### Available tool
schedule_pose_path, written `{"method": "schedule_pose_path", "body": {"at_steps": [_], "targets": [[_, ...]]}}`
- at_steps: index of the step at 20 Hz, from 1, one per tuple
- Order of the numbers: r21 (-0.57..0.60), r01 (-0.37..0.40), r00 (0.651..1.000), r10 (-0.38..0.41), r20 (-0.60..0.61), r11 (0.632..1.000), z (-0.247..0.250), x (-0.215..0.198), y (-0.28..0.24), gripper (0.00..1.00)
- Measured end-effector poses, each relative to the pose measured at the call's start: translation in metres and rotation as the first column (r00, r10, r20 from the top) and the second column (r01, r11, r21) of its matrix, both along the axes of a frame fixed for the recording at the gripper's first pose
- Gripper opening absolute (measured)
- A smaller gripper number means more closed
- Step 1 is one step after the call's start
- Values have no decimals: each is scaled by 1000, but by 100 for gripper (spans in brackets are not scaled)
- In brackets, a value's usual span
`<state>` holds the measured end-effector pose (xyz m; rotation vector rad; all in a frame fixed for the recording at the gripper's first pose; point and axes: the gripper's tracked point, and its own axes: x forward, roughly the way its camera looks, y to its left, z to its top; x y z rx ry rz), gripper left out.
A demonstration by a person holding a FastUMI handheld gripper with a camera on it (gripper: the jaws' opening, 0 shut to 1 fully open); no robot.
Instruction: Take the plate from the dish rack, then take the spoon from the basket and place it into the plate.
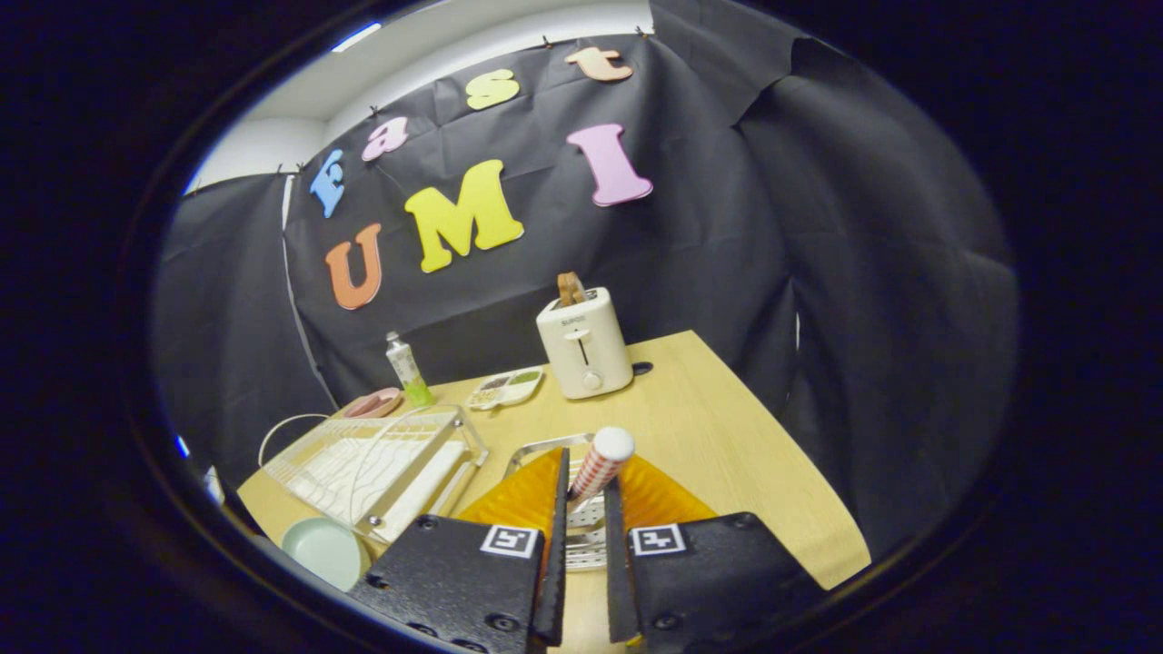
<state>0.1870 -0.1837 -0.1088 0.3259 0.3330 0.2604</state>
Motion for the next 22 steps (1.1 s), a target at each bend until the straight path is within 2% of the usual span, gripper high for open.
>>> {"method": "schedule_pose_path", "body": {"at_steps": [3,5,10,15,17,22], "targets": [[-23,-2,1000,1,-27,1000,6,2,10,12],[-73,15,999,-17,-28,997,13,4,11,9],[-230,126,992,-126,12,965,50,-4,-8,9],[-288,232,967,-186,176,929,128,-52,2,8],[-276,214,967,-164,193,937,145,-80,30,8],[-245,65,988,-28,151,967,138,-129,121,8]]}}
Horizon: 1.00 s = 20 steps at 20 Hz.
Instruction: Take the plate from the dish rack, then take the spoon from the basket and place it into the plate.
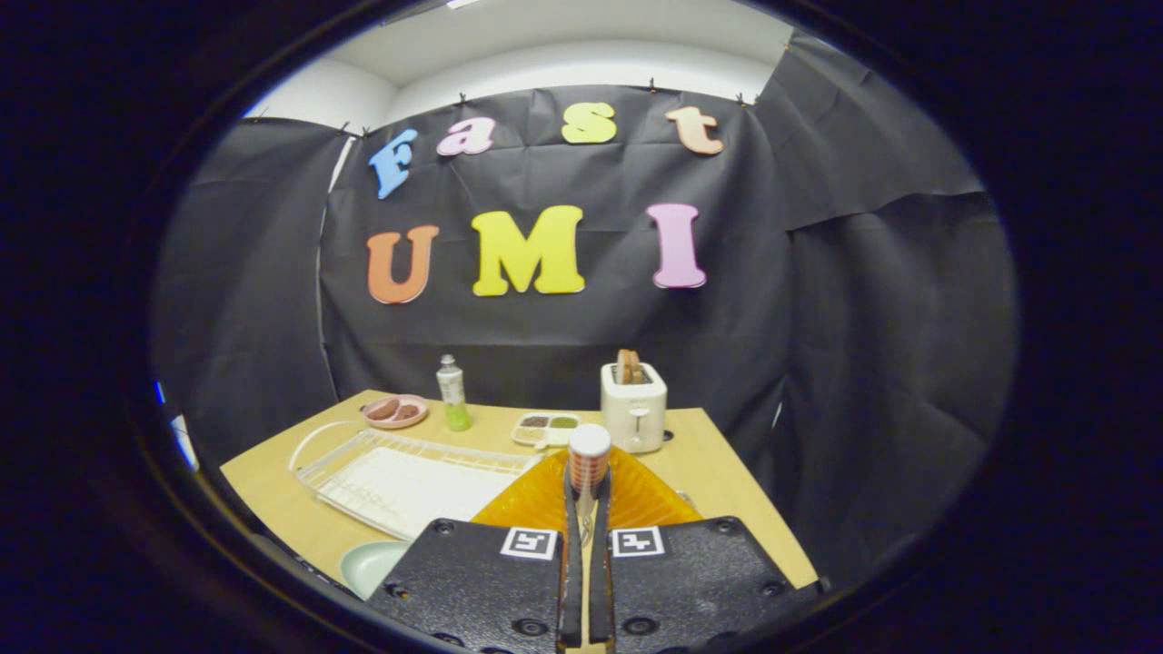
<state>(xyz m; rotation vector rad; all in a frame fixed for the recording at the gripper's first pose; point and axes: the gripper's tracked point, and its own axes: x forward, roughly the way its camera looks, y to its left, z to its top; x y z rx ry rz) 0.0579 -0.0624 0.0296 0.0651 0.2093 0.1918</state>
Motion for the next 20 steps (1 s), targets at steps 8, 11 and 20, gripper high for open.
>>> {"method": "schedule_pose_path", "body": {"at_steps": [8,11,20], "targets": [[41,-149,983,153,-99,988,-73,-35,114,9],[44,-165,978,169,-124,985,-91,-38,138,9],[87,-204,955,218,-203,975,-142,-53,185,8]]}}
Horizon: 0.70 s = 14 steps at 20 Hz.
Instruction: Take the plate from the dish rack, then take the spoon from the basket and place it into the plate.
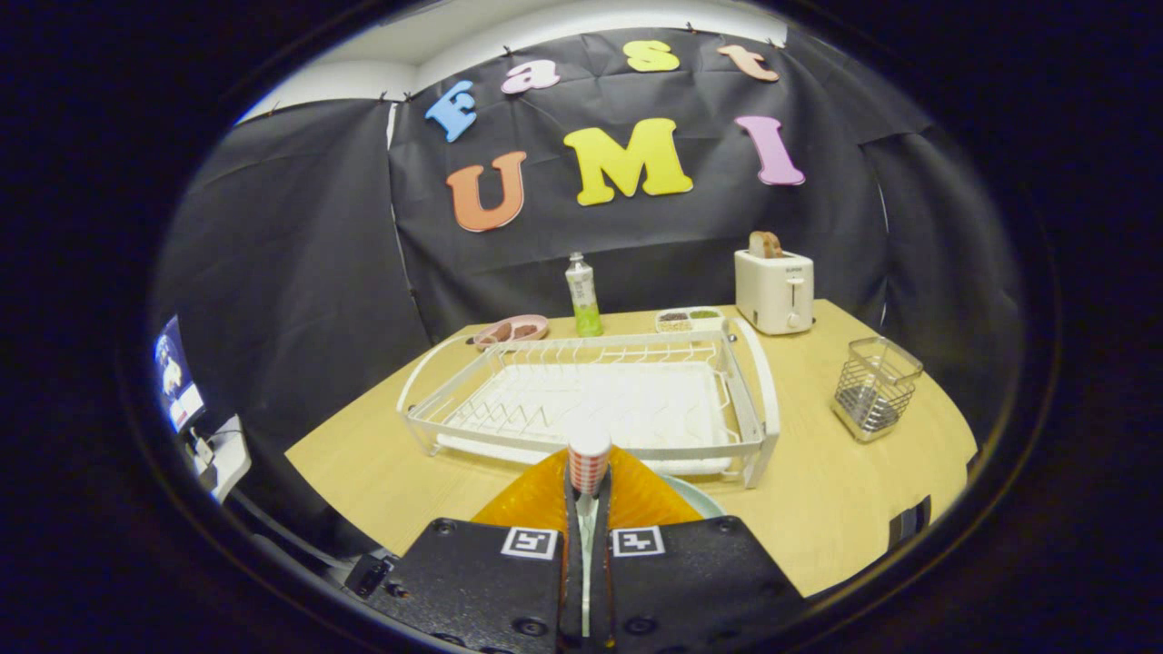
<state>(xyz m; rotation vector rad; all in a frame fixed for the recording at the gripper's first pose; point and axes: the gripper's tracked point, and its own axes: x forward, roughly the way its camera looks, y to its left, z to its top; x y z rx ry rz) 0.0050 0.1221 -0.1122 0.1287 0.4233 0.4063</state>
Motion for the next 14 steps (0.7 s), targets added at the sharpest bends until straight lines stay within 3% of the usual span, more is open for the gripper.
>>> {"method": "schedule_pose_path", "body": {"at_steps": [4,8,9,11,14], "targets": [[19,7,1000,-7,-7,1000,0,0,2,9],[4,-2,1000,2,-13,1000,-2,1,1,19],[7,12,1000,-12,-7,1000,0,4,-5,25],[24,40,999,-41,5,999,6,11,-13,48],[40,76,997,-77,29,996,19,17,-25,70]]}}
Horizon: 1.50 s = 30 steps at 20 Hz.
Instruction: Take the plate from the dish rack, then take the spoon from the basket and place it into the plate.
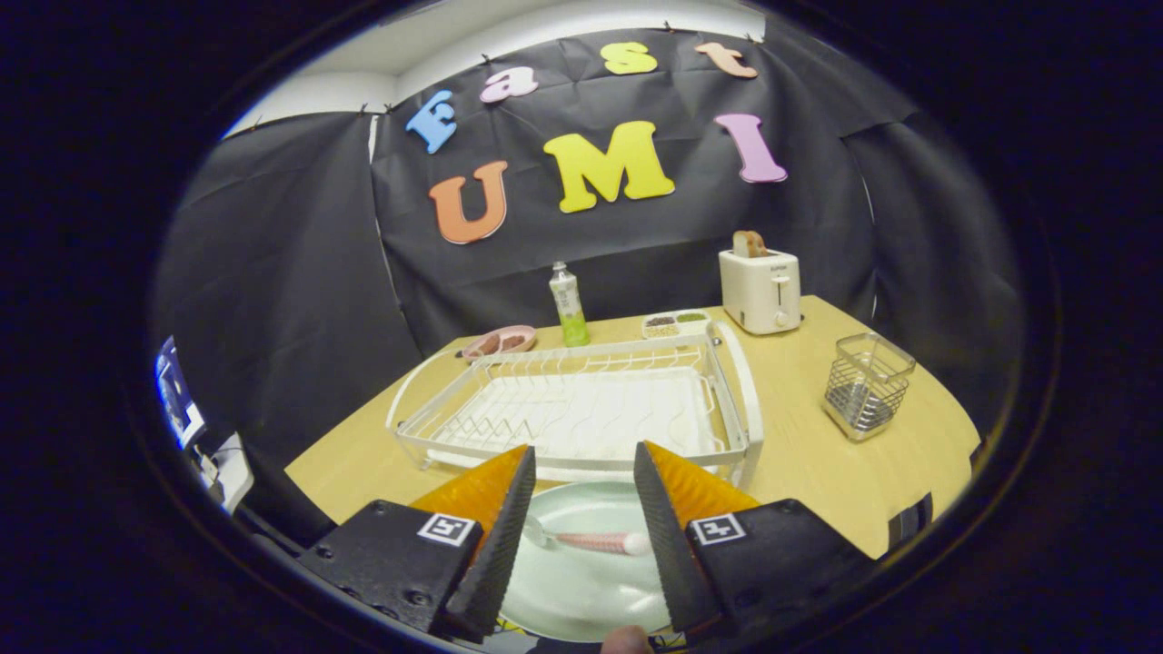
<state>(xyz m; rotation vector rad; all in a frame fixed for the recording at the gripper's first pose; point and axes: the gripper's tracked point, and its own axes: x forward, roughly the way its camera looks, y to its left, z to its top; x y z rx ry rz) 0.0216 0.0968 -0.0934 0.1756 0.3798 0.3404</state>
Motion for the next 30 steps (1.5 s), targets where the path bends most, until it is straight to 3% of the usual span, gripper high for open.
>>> {"method": "schedule_pose_path", "body": {"at_steps": [1,7,14,24,30], "targets": [[-3,12,1000,-12,16,1000,5,0,-4,78],[-24,75,988,-71,134,997,34,-5,-23,100],[-79,201,938,-169,304,976,66,-23,-61,100],[-14,305,890,-280,359,952,98,-46,-89,100],[-13,298,879,-269,393,955,98,-69,-63,100]]}}
